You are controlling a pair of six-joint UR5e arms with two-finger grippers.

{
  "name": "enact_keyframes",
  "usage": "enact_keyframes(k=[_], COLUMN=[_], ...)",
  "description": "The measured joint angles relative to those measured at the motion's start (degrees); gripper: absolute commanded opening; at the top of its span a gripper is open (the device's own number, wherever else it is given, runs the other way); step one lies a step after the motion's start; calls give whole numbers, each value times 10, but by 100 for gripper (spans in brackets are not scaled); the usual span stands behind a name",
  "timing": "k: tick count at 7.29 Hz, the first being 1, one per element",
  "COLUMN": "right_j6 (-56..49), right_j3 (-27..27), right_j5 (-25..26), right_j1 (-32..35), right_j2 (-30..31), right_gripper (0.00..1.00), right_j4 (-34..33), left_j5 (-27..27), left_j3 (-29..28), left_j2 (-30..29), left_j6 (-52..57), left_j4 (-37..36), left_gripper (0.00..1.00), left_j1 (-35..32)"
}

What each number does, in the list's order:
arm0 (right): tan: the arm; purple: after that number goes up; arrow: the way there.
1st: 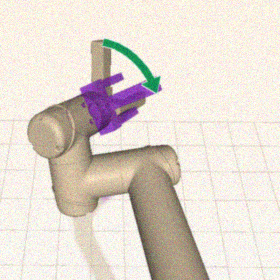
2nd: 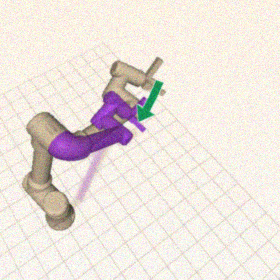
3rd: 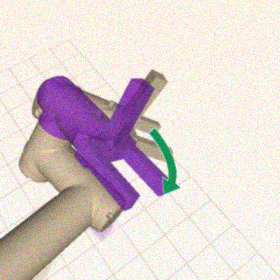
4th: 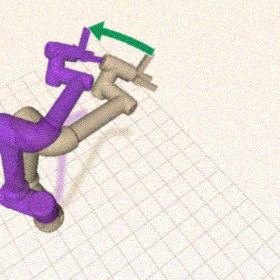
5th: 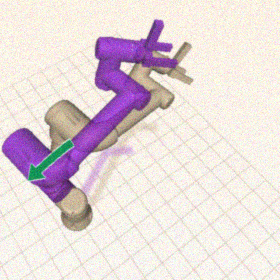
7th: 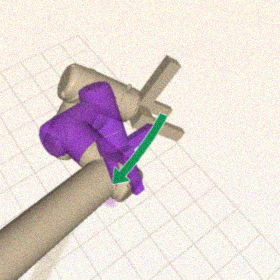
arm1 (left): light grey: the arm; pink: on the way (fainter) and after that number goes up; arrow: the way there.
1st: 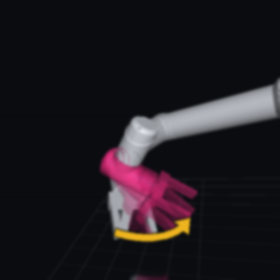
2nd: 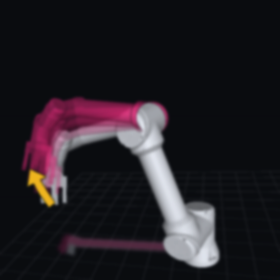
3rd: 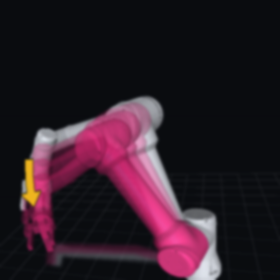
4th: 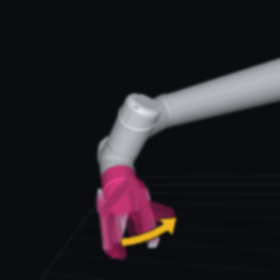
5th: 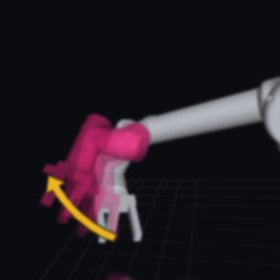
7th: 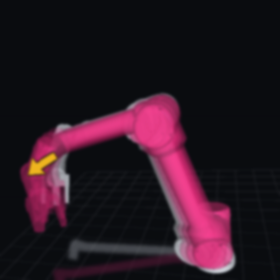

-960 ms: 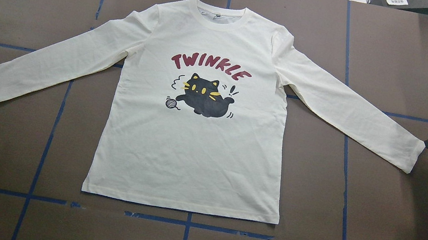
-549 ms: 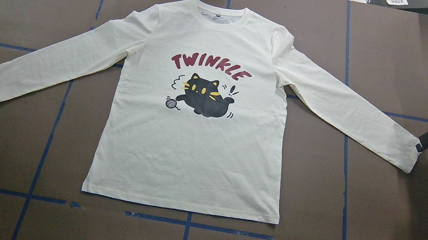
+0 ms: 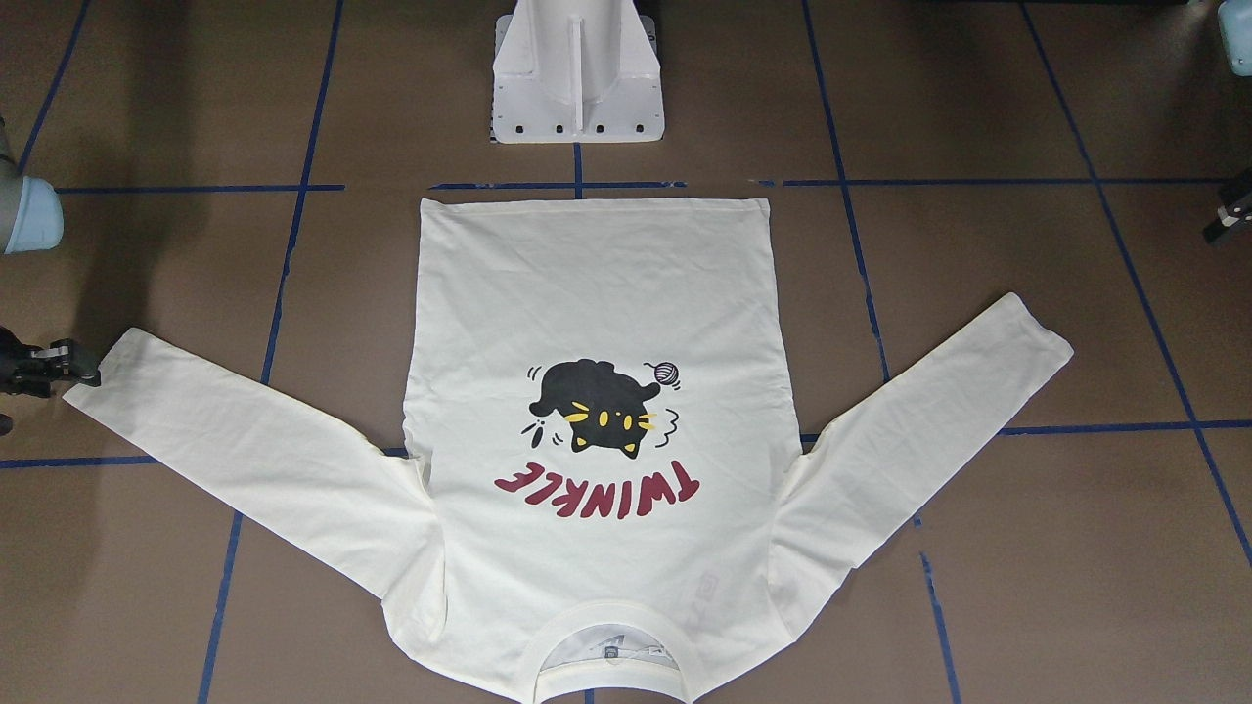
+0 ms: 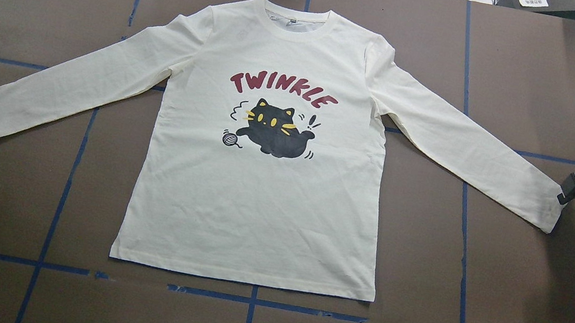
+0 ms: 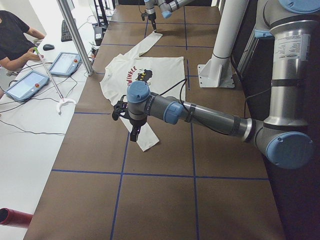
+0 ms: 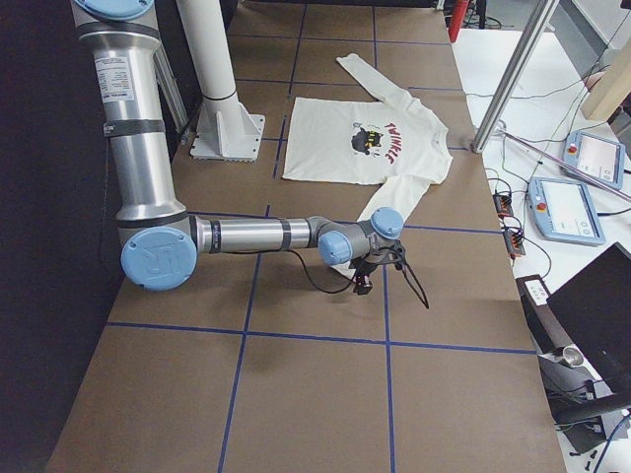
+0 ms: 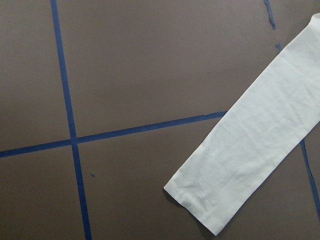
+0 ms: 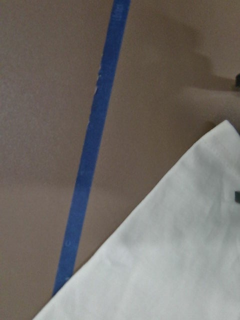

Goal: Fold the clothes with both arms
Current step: 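Move the right gripper to the cuff of the sleeve nearest it and grasp, then carry the grasped sleeve across the shirt front with the right gripper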

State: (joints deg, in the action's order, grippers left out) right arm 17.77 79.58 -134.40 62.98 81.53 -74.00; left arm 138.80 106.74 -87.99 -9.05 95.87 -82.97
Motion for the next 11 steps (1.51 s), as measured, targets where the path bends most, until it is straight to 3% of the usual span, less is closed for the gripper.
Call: enact_keyframes(k=[3,6,7,9,11], right_j6=[-3,6,37,217,404], right_j3=[1,101,152,212,174], right_j5=[-2,-19,-29,-31,13], right_j1=[0,2,-3,-57,-131], right_j2=[-3,-19,-47,-145,-293], right_gripper=[0,0,0,0,0], right_j4=[0,-47,-100,-160,-166], left_j5=[-2,-2,-2,-2,-3], left_j3=[-2,-1,0,2,0], left_j2=[1,1,1,1,1], left_j6=[1,1,1,0,0], left_j4=[1,2,3,17,26], left_gripper=[100,100,100,100,100], left_j1=[0,0,0,0,0])
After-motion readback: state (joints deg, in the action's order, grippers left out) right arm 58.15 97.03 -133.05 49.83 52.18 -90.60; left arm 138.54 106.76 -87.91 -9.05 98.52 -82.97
